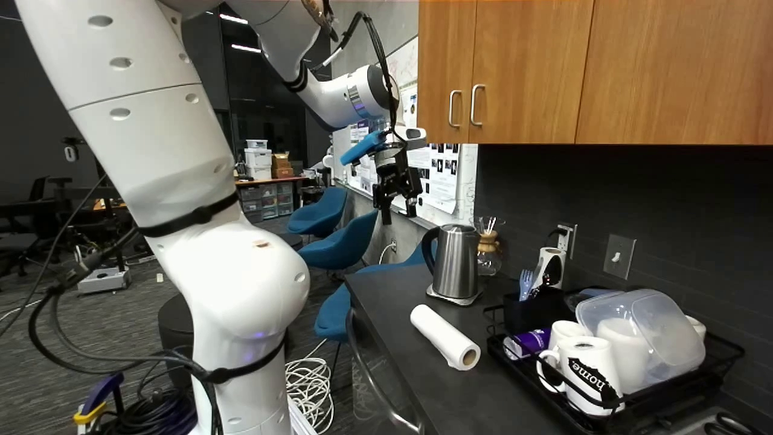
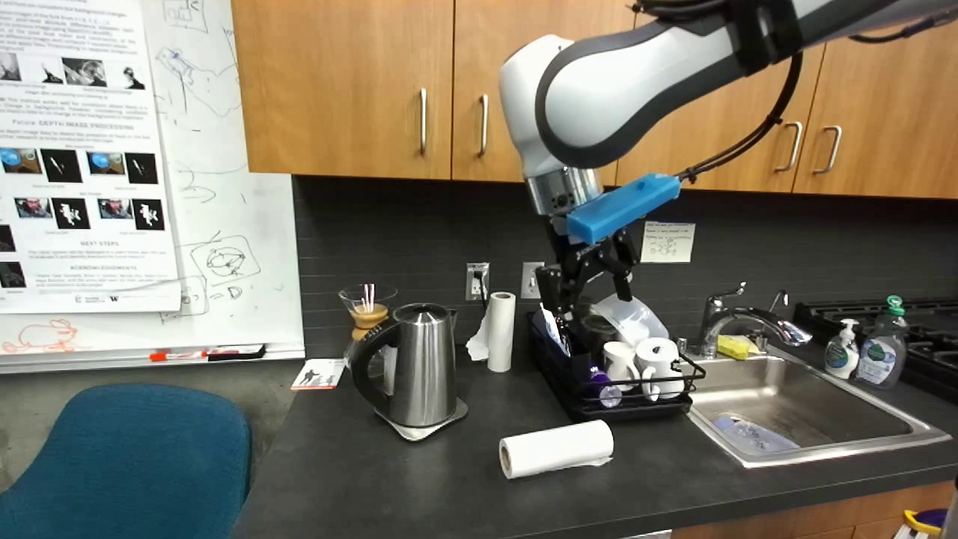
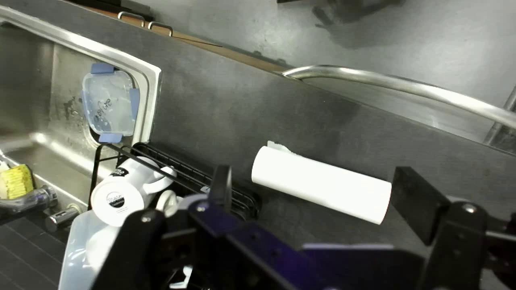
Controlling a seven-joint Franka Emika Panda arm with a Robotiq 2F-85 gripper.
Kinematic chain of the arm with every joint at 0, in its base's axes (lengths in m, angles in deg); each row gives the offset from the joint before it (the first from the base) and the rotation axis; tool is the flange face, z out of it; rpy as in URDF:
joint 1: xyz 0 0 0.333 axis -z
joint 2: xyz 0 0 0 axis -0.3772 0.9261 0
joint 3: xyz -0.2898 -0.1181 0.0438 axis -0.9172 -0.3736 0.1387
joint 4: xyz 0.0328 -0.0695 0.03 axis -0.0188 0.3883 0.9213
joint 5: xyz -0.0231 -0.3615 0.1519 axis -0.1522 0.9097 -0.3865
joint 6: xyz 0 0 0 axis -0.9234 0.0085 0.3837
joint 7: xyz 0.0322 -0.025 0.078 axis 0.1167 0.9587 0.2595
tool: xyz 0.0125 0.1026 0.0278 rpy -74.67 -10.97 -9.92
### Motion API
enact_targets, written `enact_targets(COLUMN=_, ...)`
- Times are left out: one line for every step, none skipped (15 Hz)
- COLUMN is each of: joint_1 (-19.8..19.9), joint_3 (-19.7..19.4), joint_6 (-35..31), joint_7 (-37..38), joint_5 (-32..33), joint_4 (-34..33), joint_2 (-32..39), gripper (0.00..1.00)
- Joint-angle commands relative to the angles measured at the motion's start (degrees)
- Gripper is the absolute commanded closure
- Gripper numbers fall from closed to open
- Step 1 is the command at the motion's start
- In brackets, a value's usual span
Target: Take the mug cup off the dish rack
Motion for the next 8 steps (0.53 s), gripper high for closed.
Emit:
enact_targets(joint_1=-0.74, joint_3=-1.76, joint_6=-0.57, joint_7=0.7, joint_5=1.14, joint_4=0.84, joint_2=2.84, gripper=0.0)
enact_targets(joint_1=-0.79, joint_3=-2.07, joint_6=-1.0, joint_7=0.75, joint_5=1.07, joint_4=0.98, joint_2=3.66, gripper=0.0)
enact_targets(joint_1=-0.93, joint_3=-2.38, joint_6=-1.35, joint_7=0.58, joint_5=0.83, joint_4=1.1, joint_2=4.22, gripper=0.0)
enact_targets(joint_1=-0.96, joint_3=-2.77, joint_6=-1.98, joint_7=0.34, joint_5=0.75, joint_4=1.3, joint_2=4.51, gripper=0.0)
enact_targets(joint_1=-0.95, joint_3=-3.12, joint_6=-2.78, joint_7=0.23, joint_5=0.81, joint_4=1.53, joint_2=4.89, gripper=0.0)
enact_targets(joint_1=-0.91, joint_3=-3.3, joint_6=-3.32, joint_7=0.54, joint_5=1.18, joint_4=1.48, joint_2=5.42, gripper=0.0)
enact_targets(joint_1=-0.88, joint_3=-3.46, joint_6=-3.71, joint_7=0.84, joint_5=1.57, joint_4=1.57, joint_2=5.71, gripper=0.0)
enact_targets(joint_1=-0.82, joint_3=-3.77, joint_6=-4.24, joint_7=0.9, joint_5=1.65, joint_4=1.88, joint_2=5.79, gripper=0.0)
